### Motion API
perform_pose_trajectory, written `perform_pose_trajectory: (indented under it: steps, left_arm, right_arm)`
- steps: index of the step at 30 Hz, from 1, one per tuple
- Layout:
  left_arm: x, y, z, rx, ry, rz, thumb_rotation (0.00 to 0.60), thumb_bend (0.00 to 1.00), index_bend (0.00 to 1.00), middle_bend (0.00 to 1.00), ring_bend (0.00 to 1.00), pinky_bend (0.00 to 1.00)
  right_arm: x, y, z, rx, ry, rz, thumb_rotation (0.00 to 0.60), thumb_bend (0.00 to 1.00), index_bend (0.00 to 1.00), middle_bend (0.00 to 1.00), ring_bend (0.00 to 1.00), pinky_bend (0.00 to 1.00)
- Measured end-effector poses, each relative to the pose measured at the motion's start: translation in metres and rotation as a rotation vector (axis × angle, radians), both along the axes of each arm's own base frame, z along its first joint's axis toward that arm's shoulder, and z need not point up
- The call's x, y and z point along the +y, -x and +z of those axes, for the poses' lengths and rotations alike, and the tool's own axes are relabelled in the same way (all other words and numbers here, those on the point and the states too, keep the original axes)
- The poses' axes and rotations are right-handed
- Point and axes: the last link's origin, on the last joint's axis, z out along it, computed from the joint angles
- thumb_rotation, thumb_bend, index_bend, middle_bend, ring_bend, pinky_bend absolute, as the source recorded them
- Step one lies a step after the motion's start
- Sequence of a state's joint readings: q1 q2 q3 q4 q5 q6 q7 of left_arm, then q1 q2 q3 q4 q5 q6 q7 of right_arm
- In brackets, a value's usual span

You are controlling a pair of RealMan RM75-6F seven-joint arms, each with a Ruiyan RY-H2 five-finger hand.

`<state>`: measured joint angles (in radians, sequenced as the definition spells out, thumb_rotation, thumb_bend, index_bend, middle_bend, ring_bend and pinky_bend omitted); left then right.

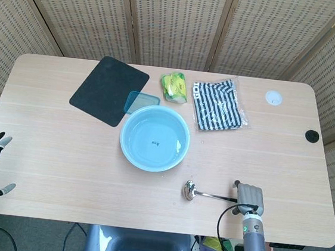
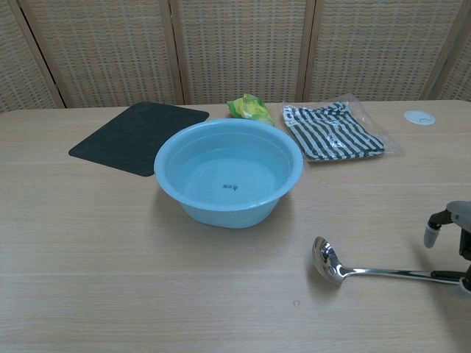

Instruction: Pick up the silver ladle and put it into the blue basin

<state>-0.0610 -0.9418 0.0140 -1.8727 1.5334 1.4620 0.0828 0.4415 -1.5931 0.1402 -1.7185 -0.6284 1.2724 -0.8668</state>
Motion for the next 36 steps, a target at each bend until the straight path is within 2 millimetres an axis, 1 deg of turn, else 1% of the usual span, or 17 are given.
perform_pose_trajectory:
  steps: [3, 7, 12, 23, 28, 36]
  left_arm:
    - [0.000, 0.000, 0.001, -0.002, -0.003, 0.001, 0.600, 0.00, 0.00, 0.00, 0.00, 0.00]
    - [-0.001, 0.001, 0.001, -0.002, -0.003, 0.002, 0.600, 0.00, 0.00, 0.00, 0.00, 0.00]
    - [-0.001, 0.001, 0.000, 0.004, 0.007, 0.002, 0.600, 0.00, 0.00, 0.00, 0.00, 0.00]
    - [-0.002, 0.000, -0.002, 0.008, 0.015, 0.001, 0.600, 0.00, 0.00, 0.00, 0.00, 0.00]
    - [-0.001, 0.000, -0.003, 0.010, 0.022, 0.005, 0.600, 0.00, 0.00, 0.00, 0.00, 0.00]
    - [-0.002, 0.000, -0.003, 0.012, 0.028, 0.007, 0.600, 0.00, 0.00, 0.00, 0.00, 0.00]
  right_arm:
    - [-0.002, -0.005, -0.005, -0.008, 0.007, 0.000, 0.600, 0.14, 0.41, 1.00, 0.96, 1.00]
    - [-0.003, -0.007, -0.009, 0.004, 0.018, 0.002, 0.600, 0.18, 0.43, 1.00, 0.96, 1.00]
    - [-0.002, -0.005, -0.013, 0.021, 0.011, -0.015, 0.600, 0.31, 0.44, 1.00, 0.96, 1.00]
    - [0.000, -0.005, -0.015, 0.024, 0.004, -0.007, 0.600, 0.32, 0.45, 1.00, 0.96, 1.00]
    - [0.001, -0.003, -0.016, 0.037, 0.002, 0.003, 0.600, 0.36, 0.45, 1.00, 0.96, 1.00]
    - [0.004, 0.005, -0.020, 0.065, 0.001, 0.017, 0.600, 0.36, 0.45, 1.00, 0.96, 1.00]
